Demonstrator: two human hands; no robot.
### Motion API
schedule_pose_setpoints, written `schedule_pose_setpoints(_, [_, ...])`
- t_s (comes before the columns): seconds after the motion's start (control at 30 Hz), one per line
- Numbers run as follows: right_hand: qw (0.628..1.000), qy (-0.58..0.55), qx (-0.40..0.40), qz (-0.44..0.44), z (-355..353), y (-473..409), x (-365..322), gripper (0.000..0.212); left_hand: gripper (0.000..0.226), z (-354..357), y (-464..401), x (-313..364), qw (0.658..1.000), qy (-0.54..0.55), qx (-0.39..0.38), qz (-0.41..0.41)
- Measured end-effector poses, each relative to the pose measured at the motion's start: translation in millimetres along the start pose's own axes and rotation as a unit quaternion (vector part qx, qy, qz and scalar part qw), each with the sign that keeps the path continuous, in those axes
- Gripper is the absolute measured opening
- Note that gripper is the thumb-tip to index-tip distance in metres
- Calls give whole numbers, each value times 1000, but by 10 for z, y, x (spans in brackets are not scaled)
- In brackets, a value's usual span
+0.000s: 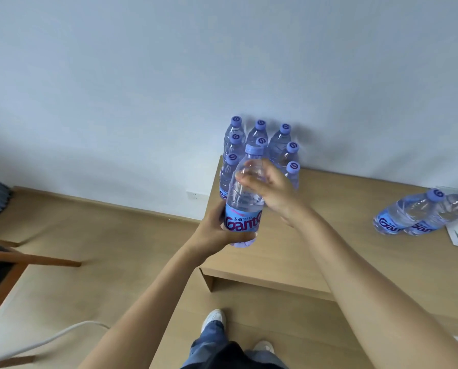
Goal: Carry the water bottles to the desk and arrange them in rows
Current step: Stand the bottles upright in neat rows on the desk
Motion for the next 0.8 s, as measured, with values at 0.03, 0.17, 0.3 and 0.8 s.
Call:
schedule_pose_setpoints(0.03, [1000,16,-16,3,71,-27,51,32,53,-63,-37,-65,1000,-8,2,-7])
schedule_pose_setpoints(0.17, [997,38,-65,25,307,-78,272,38,60,-265,-238,-394,999,-26,28,-31])
schedule_pose_setpoints(0.3, [992,74,-90,49,491,-52,523,42,65,-363,-439,-745,998,-30,43,-47])
schedule_pose_setpoints(0.8, [987,141,-42,68,693,-49,1001,37,71,-403,-898,-1173,995,-44,48,-70])
Point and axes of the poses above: each hand's wrist, its own y-axis away from the middle knuckle, its own z-axis out of the palm, x = y × z, the point moved 2 cm from there along -y, towards the middle knuckle, and after that the axes turned 6 degrees about -z, right-handed, at the moved point
